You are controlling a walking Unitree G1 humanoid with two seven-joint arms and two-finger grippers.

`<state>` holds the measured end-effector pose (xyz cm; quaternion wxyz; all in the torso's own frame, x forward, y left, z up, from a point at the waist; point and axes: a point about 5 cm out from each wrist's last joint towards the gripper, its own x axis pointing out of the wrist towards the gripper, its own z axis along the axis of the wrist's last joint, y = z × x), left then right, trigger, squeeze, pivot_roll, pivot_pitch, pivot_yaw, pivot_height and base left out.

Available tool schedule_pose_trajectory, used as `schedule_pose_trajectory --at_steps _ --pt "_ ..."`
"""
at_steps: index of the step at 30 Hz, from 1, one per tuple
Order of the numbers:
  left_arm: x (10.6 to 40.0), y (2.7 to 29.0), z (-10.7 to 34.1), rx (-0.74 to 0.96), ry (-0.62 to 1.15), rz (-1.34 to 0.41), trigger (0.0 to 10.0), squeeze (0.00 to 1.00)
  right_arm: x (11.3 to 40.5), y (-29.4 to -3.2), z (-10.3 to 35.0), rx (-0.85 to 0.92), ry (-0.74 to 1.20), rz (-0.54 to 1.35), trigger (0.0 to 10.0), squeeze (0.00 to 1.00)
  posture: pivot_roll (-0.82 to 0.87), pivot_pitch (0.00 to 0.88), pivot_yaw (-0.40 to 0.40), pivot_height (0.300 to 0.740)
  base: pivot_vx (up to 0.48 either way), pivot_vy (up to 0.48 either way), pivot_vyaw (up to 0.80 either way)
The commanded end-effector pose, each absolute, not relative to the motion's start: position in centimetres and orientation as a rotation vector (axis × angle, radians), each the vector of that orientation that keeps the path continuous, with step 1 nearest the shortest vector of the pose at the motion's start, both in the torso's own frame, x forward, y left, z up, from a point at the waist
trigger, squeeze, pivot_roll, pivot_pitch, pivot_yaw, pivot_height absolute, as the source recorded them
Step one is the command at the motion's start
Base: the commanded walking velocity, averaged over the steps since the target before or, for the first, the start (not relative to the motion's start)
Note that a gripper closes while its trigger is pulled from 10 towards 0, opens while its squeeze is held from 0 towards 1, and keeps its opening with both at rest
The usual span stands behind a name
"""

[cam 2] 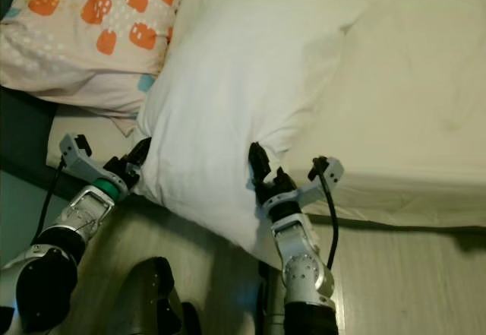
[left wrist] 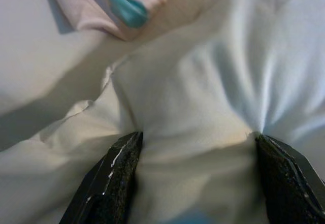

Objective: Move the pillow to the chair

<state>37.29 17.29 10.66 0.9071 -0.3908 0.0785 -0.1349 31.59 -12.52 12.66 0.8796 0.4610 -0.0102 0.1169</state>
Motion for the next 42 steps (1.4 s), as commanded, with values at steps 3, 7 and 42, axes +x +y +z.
schedule_pose_trajectory --at_steps 3,7,42 --pt "36.1 14.8 8.7 -0.837 0.27 -0.394 10.0 1.0 30.8 -10.5 11.1 1.028 0.067 0.253 10.0 1.0 -0.07 0.299 0.196 0.572 0.0 0.0 0.0" --pt "35.9 12.2 8.9 -0.905 0.263 -0.502 10.0 1.0 31.3 -10.9 11.8 0.999 0.047 0.25 10.0 1.0 -0.08 0.286 0.187 0.572 0.0 0.0 0.0" --pt "30.6 0.4 15.4 -1.096 0.148 -1.013 10.0 1.0 35.1 -15.1 17.1 0.875 -0.11 0.173 10.0 0.15 -0.05 0.211 0.151 0.572 0.0 0.0 0.0"
